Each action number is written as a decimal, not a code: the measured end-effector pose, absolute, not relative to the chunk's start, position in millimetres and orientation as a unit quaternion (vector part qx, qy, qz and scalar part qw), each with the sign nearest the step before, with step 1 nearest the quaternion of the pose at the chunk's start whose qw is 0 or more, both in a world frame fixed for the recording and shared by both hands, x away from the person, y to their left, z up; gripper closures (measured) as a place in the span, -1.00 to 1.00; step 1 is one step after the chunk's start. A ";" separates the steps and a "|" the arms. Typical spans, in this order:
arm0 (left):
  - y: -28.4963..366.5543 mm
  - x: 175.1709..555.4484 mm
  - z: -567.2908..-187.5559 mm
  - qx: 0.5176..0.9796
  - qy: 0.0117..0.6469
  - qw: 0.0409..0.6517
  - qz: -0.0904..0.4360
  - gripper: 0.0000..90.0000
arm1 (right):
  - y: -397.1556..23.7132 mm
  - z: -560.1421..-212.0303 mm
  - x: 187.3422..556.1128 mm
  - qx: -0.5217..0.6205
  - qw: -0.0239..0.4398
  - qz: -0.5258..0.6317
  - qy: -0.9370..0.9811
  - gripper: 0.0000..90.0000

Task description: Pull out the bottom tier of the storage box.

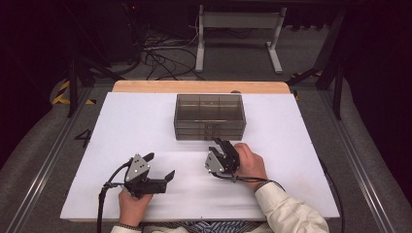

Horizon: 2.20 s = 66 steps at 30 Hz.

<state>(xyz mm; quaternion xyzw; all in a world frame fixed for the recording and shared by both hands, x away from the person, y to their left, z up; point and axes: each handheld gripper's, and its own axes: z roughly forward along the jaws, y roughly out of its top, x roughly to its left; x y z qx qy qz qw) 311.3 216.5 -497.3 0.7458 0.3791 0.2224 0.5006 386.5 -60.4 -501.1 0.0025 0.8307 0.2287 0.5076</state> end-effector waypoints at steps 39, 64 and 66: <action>216.3 311.7 -497.5 0.747 0.378 0.499 0.223 -0.89 | -47.0 -527.3 393.0 -0.011 0.567 0.162 0.808 0.45; 216.1 311.7 -497.5 0.748 0.377 0.498 0.228 -0.89 | -40.4 -535.4 401.4 -0.025 0.593 0.113 0.796 0.73; 215.7 311.6 -497.5 0.748 0.376 0.497 0.228 -0.89 | -39.9 -536.0 401.6 -0.022 0.596 0.116 0.794 0.74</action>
